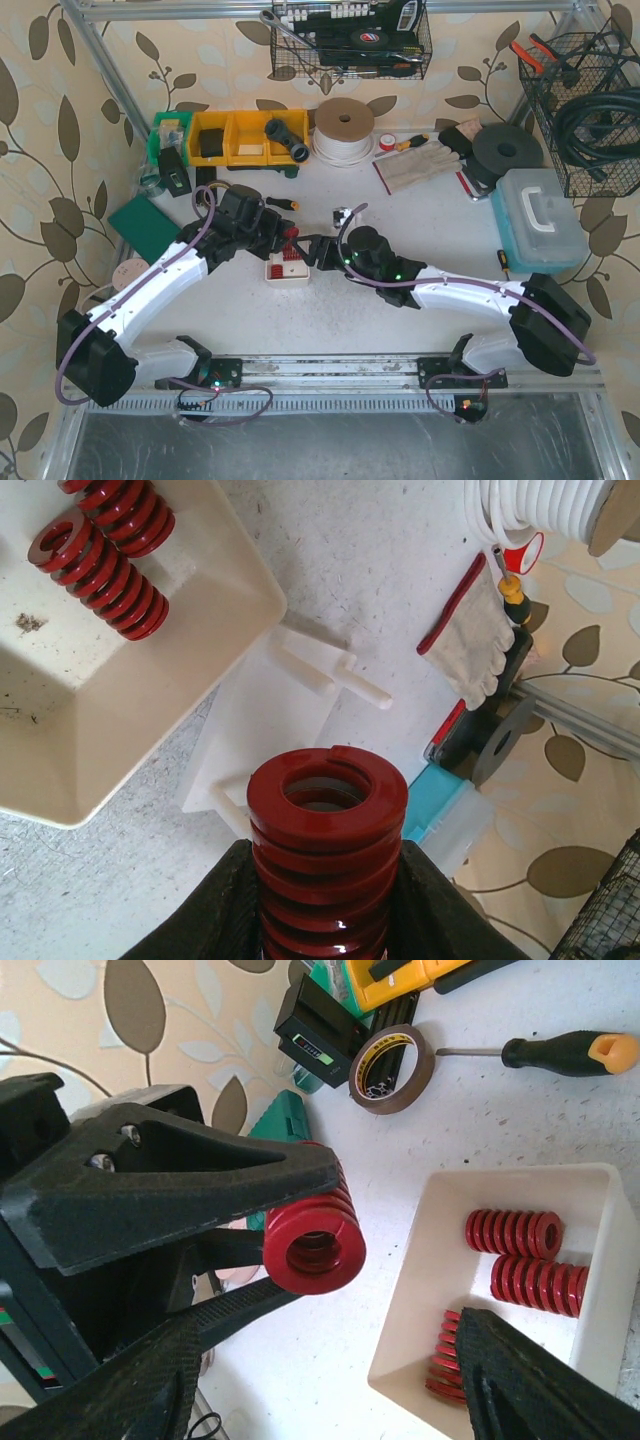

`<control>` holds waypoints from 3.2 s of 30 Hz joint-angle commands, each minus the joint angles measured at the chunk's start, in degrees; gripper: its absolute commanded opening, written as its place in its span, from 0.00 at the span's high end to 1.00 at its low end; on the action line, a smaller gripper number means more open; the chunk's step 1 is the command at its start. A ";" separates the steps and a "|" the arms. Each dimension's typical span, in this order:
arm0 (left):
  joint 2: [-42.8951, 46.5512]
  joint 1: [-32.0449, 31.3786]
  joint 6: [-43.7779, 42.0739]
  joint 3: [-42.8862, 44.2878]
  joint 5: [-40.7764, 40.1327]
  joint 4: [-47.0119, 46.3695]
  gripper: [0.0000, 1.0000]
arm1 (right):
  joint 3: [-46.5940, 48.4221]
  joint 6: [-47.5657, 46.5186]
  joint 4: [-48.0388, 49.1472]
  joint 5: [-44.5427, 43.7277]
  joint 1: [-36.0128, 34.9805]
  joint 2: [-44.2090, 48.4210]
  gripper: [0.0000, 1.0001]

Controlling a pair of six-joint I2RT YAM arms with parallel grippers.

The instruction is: Install the large spring

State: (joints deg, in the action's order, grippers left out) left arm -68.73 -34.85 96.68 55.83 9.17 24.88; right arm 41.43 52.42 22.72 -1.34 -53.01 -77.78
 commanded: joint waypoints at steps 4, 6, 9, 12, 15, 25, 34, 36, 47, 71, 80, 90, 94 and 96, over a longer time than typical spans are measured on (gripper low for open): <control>0.09 0.16 0.11 3.08 1.50 -0.97 1.00 | 1.92 -1.77 1.31 -1.65 -0.25 -1.08 0.32; 0.15 0.02 -0.05 3.22 1.55 -0.61 1.00 | 2.14 -2.01 0.75 -2.01 -0.25 -1.44 0.33; 0.25 -0.37 -0.27 3.49 1.39 -0.10 1.00 | 2.36 -2.36 1.07 -2.43 -0.19 -2.03 0.33; 0.21 -0.70 -0.19 3.41 1.38 -0.12 1.00 | 3.29 -2.35 0.90 -1.49 0.30 -3.27 0.33; 0.10 -0.91 -0.13 3.54 1.34 -0.13 1.00 | 3.97 -1.77 1.61 -0.79 0.83 -4.31 0.34; 0.02 -1.33 -0.33 3.51 1.55 -0.27 1.00 | 6.28 -1.13 2.19 -0.23 0.93 -6.25 0.37; -0.18 -1.37 -0.18 3.62 1.91 -0.82 1.00 | 7.13 -0.21 3.09 1.14 0.97 -8.25 0.43; -0.10 -1.38 -0.13 3.44 1.91 -0.87 1.00 | 7.22 -0.34 3.01 1.10 0.92 -8.35 0.44; -0.74 -1.67 -0.18 4.02 2.26 -1.18 1.00 | 8.60 -1.56 0.90 2.58 1.47 -9.44 0.63; -0.12 -1.71 0.11 3.20 1.44 -0.43 1.00 | 11.67 -5.31 -6.55 5.36 1.97 -9.45 1.00; 0.06 -1.73 -0.15 2.98 1.25 -0.33 1.00 | 11.06 -5.24 -6.55 4.42 2.18 -8.76 1.00; 0.89 -1.54 -2.71 4.30 -1.18 3.82 0.25 | 10.43 -5.51 -7.73 5.26 3.75 -7.84 1.00; 1.11 -1.45 -6.36 6.64 -3.10 7.20 0.23 | 10.68 -6.50 -10.68 5.62 5.34 -6.64 1.00; 1.02 -1.39 -10.57 8.88 -5.33 10.19 0.22 | 11.65 -7.62 -13.82 6.25 6.16 -5.73 1.00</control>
State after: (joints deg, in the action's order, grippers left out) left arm -69.23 -36.07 92.97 59.81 7.70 30.04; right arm 51.40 47.27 12.69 3.55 -48.21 -86.11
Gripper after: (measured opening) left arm 0.772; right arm 0.276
